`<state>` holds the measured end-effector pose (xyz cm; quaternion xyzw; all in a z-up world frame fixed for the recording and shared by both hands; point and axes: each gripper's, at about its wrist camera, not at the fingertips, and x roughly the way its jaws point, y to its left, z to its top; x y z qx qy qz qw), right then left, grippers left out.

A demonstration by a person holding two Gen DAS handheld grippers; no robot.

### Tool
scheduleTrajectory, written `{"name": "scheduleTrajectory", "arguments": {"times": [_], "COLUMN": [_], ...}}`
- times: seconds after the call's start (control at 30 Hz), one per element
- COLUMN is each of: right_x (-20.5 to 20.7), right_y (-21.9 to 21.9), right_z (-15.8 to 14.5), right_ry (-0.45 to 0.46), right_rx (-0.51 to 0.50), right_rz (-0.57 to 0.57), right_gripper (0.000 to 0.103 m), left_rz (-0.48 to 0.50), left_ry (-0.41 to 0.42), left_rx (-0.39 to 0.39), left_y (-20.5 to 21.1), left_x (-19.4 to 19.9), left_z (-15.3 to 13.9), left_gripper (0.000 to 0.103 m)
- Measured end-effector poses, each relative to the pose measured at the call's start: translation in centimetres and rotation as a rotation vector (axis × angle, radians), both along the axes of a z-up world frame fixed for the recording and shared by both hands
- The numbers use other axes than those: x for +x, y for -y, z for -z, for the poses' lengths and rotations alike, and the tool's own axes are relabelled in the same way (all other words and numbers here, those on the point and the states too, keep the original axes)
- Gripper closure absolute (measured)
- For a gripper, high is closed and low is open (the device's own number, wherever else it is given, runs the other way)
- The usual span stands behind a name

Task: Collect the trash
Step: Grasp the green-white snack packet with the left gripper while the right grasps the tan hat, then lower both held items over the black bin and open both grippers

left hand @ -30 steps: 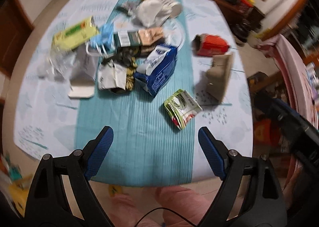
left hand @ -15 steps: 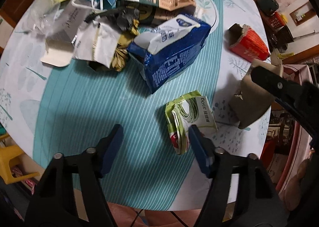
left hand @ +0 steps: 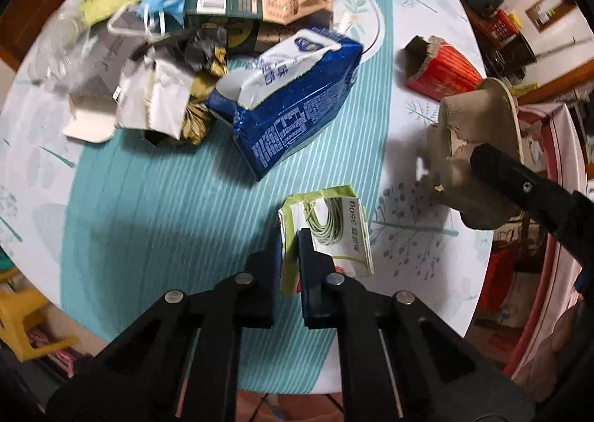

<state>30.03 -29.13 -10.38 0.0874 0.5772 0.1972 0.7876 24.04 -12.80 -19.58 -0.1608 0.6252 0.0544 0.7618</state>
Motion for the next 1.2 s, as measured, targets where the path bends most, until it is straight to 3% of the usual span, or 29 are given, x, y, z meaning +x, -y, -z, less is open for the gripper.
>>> {"name": "scheduleTrajectory", "arguments": {"times": [0.3,0.5,0.67,0.97,1.2], "right_x": [-6.3,-12.8,-19.4,-31.4,-37.5], "right_y": [-3.2,-6.4,-9.4,-13.8,-14.4], "right_z": [-4.1,-6.7,-8.4,-6.9,-4.8], "right_ry": [0.076,0.120,0.174,0.139,0.069], "right_rx": [-0.004,0.004,0.001,0.019,-0.002], "right_rz": [-0.026,0.002,0.097,0.257,0.301], "right_gripper": [0.092,0.092,0.092,0.092,0.092], "left_rz": [0.108,0.162,0.266,0.448,0.527], "left_ry": [0.084,0.175,0.230,0.281,0.229], "left_rx": [0.108,0.159,0.190,0.218,0.180], "left_y": [-1.0,-5.6,-8.7,-13.2,-14.1], "left_x": [-3.7,-9.2,-13.8,-21.5,-25.8], "left_z": [-5.0,-10.4,-12.7,-13.8,-11.9], "left_gripper": [0.097,0.097,0.097,0.097,0.097]}}
